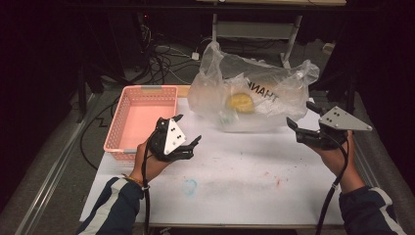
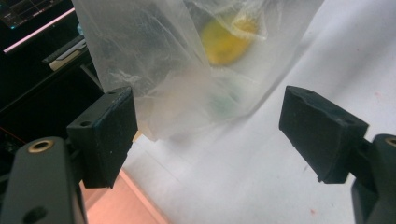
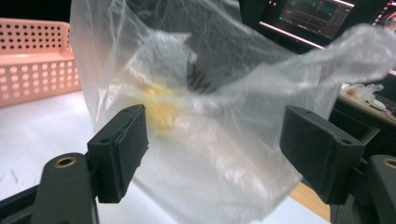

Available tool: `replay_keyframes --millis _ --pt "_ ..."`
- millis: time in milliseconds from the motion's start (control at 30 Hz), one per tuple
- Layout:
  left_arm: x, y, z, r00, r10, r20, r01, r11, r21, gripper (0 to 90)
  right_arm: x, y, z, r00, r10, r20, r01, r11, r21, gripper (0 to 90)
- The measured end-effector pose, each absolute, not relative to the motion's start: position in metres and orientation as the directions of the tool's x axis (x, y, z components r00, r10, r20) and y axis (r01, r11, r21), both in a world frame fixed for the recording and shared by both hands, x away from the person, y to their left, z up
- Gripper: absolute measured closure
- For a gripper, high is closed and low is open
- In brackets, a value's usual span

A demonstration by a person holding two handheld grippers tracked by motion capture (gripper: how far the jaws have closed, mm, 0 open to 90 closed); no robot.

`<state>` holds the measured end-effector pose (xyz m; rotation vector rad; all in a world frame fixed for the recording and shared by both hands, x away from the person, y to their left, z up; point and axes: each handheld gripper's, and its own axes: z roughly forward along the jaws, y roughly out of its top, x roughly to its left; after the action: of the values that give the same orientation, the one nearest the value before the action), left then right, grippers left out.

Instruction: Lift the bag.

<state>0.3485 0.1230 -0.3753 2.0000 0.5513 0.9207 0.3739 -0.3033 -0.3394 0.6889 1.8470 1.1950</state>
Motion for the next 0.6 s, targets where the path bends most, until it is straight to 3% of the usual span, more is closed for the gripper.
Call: replay_keyframes --millis 600 --pt "0.306 0.177 -0.430 0.648 0.691 0.320 0.160 -0.534 0.830 18.6 0.325 -0.350 -0.401 -0.561 0.785 -0.261 0.121 0.390 0.913 21.2"
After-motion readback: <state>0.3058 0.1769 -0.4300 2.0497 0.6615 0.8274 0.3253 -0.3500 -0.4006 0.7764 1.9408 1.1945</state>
